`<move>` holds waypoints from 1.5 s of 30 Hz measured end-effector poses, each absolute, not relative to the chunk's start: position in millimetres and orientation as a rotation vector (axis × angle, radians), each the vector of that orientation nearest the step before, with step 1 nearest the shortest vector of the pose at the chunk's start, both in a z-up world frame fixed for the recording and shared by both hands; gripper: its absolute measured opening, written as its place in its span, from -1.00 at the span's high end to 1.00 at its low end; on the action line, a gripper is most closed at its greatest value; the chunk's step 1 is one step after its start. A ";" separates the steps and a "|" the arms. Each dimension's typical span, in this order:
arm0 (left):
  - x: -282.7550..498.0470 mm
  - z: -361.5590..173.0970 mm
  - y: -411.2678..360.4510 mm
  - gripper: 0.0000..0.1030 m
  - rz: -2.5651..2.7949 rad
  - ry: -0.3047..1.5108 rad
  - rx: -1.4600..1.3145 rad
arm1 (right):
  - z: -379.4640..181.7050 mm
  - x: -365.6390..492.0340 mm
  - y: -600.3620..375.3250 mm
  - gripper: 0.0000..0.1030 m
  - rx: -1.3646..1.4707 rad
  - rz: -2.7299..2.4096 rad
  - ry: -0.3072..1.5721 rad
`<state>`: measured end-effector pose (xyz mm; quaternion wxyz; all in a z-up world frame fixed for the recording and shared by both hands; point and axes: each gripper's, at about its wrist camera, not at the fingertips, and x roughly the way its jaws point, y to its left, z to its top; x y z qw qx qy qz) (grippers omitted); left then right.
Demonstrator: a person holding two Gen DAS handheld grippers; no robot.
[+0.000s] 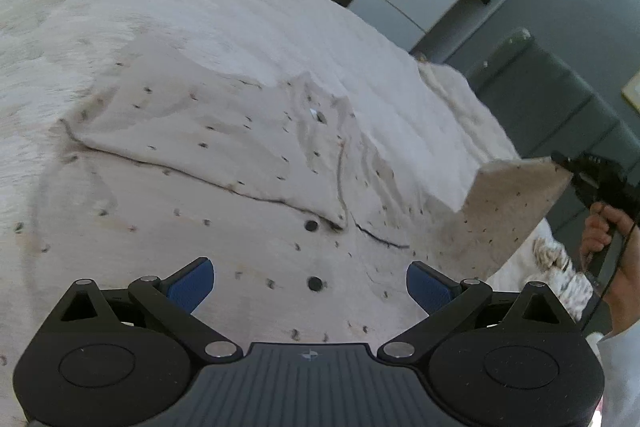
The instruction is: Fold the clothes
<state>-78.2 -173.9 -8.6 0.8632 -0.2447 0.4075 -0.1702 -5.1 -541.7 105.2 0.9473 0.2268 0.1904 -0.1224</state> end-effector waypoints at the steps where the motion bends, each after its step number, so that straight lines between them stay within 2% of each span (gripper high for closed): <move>1: -78.3 -9.8 -167.5 -0.98 -0.353 0.852 -0.529 | 109.8 6.8 -523.1 0.89 0.447 -0.231 0.393; 3: -79.1 -12.5 -153.5 -0.98 -0.342 0.845 -0.562 | 114.6 31.1 -485.3 0.88 0.406 -0.198 0.411; 6: -81.9 -16.1 -139.7 -0.98 -0.318 0.832 -0.587 | 93.9 85.4 -400.3 0.72 0.257 -0.169 0.479; 9: -85.7 -20.2 -134.9 -0.98 -0.270 0.822 -0.564 | 46.9 120.9 -324.3 0.25 0.098 -0.094 0.617; 13: -92.5 -19.5 -130.1 -0.97 -0.238 0.814 -0.500 | -34.1 139.2 -227.2 0.24 -0.144 0.033 0.797; 15: -96.9 -16.0 -122.9 -0.97 -0.236 0.797 -0.488 | -39.8 127.4 -217.1 0.23 -0.163 0.073 0.796; 21: -105.1 -14.8 -108.8 -0.97 -0.192 0.794 -0.476 | -32.1 82.3 -269.6 -0.08 -0.149 0.066 0.774; 27: -101.2 -15.2 -118.6 -0.97 -0.234 0.799 -0.440 | -46.9 40.2 -303.2 0.00 -0.141 0.000 0.773; 31: -67.9 -3.8 -137.3 -0.97 -0.290 0.783 -0.367 | -57.6 30.8 -339.2 -0.01 -0.117 -0.040 0.787; 41: 46.1 -9.4 -201.1 -0.97 -0.341 0.764 -0.195 | -111.3 47.0 -328.1 -0.01 -0.459 0.037 0.779; 43: 69.9 -16.8 -216.9 -0.80 -0.374 0.784 -0.187 | -119.6 51.2 -322.5 0.01 -0.497 0.061 0.777; 45: 93.7 -29.7 -232.3 -0.50 -0.388 0.812 -0.175 | -125.6 54.0 -321.9 0.06 -0.517 0.074 0.776</move>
